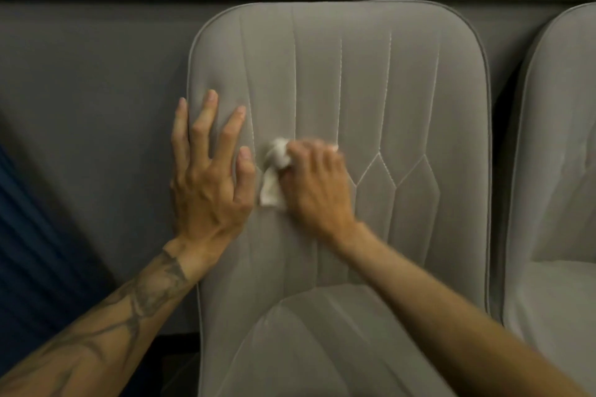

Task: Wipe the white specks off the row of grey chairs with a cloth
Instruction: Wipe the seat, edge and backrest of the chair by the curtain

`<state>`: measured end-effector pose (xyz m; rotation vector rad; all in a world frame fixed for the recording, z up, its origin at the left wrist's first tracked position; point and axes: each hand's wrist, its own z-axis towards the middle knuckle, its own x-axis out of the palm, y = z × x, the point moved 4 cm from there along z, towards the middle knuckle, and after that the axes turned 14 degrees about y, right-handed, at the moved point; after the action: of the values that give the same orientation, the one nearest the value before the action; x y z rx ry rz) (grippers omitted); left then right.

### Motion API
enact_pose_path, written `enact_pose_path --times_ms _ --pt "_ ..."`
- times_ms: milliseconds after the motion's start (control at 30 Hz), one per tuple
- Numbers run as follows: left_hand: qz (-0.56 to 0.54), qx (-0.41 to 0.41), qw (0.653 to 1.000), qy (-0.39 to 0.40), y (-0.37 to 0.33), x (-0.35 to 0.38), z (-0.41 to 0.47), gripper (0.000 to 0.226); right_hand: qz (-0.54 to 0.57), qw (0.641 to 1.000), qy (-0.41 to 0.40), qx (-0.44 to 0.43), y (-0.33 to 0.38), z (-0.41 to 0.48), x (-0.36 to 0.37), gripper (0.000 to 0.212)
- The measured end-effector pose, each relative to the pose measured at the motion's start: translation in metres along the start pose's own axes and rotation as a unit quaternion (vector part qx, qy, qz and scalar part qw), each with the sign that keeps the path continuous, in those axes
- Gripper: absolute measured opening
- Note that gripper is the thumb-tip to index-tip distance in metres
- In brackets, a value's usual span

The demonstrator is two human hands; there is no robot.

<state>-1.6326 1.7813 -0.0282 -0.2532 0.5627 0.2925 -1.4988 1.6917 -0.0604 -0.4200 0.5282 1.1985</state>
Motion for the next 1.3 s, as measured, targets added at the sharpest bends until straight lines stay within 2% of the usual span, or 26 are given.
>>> enact_pose_path --times_ms 67,133,167,200,233,300,367,400,433,533,600,667,733,800,833,867,933,1000,1067,1167,1200,1233,1300 --pt "-0.002 -0.008 1.0 0.003 0.001 0.001 0.0 0.051 -0.053 0.99 -0.073 0.106 -0.052 0.033 -0.032 0.024" --pt "-0.002 -0.012 1.0 0.005 0.001 0.001 -0.001 0.05 -0.031 0.959 -0.165 0.229 -0.082 0.053 -0.058 0.02" --pt "-0.003 -0.012 1.0 0.002 0.001 0.001 -0.001 0.049 -0.021 0.947 -0.191 0.256 -0.08 0.054 -0.058 0.021" --pt "-0.002 -0.013 1.0 0.002 0.0 0.0 -0.001 0.049 -0.015 0.95 -0.188 0.249 -0.067 0.05 -0.049 0.021" --pt "-0.001 -0.014 1.0 0.003 0.0 0.0 -0.001 0.049 -0.008 0.966 -0.156 0.207 -0.047 0.042 -0.034 0.023" --pt "0.009 -0.01 1.0 0.007 0.0 0.0 0.0 0.049 0.011 0.998 -0.03 0.06 0.002 0.012 0.0 0.028" --pt "0.024 -0.012 1.0 0.013 0.0 0.001 0.0 0.05 -0.015 0.998 0.056 -0.04 0.009 -0.013 0.008 0.035" --pt "0.028 -0.017 0.999 0.018 0.001 0.002 -0.001 0.051 -0.038 0.997 0.053 -0.049 -0.008 -0.012 0.001 0.037" --pt "0.028 -0.022 0.999 0.024 0.001 0.003 -0.002 0.052 -0.059 0.998 0.028 -0.023 -0.031 -0.007 -0.008 0.036" --pt "0.034 -0.032 0.998 0.042 0.003 0.004 -0.002 0.056 -0.076 0.977 -0.105 0.167 -0.096 0.004 -0.045 0.022" --pt "0.041 -0.033 0.997 0.048 0.004 0.005 -0.002 0.058 -0.069 0.955 -0.149 0.247 -0.091 -0.007 -0.04 0.023" --pt "0.047 -0.034 0.997 0.051 0.004 0.006 -0.004 0.057 -0.052 0.968 -0.098 0.224 -0.052 -0.032 -0.009 0.026" --pt "0.042 -0.034 0.997 0.055 0.004 0.006 -0.003 0.056 -0.033 0.992 0.012 0.124 -0.018 -0.06 0.014 0.026" --pt "0.031 -0.033 0.997 0.059 0.005 0.005 -0.003 0.053 -0.062 0.996 0.065 0.03 -0.029 -0.07 0.007 0.027" --pt "0.029 -0.028 0.997 0.062 0.005 0.005 -0.004 0.053 -0.085 0.995 0.053 0.025 -0.05 -0.065 -0.004 0.028" --pt "0.031 -0.021 0.997 0.065 0.007 0.005 -0.006 0.053 -0.103 0.993 0.022 0.06 -0.074 -0.058 -0.018 0.026" --pt "0.036 -0.01 0.997 0.069 0.009 0.004 -0.01 0.055 -0.102 0.972 -0.085 0.194 -0.112 -0.04 -0.045 0.025" --pt "0.036 -0.008 0.997 0.068 0.009 0.004 -0.011 0.056 -0.079 0.946 -0.147 0.279 -0.104 -0.04 -0.04 0.026" --pt "0.036 -0.013 0.997 0.069 0.009 0.005 -0.011 0.057 -0.037 0.957 -0.12 0.261 -0.06 -0.056 -0.005 0.03" --pt "0.038 -0.015 0.997 0.07 0.008 0.005 -0.011 0.057 0.011 0.992 0.029 0.122 -0.009 -0.083 0.029 0.027" --pt "0.035 -0.014 0.997 0.072 0.008 0.005 -0.011 0.056 -0.003 0.995 0.043 0.086 -0.017 -0.084 0.024 0.026" --pt "0.032 -0.015 0.997 0.072 0.008 0.006 -0.011 0.056 -0.028 0.996 0.027 0.077 -0.035 -0.079 0.015 0.026" --pt "0.033 -0.019 0.997 0.069 0.009 0.006 -0.012 0.056 -0.056 0.984 -0.053 0.161 -0.073 -0.063 -0.006 0.024"
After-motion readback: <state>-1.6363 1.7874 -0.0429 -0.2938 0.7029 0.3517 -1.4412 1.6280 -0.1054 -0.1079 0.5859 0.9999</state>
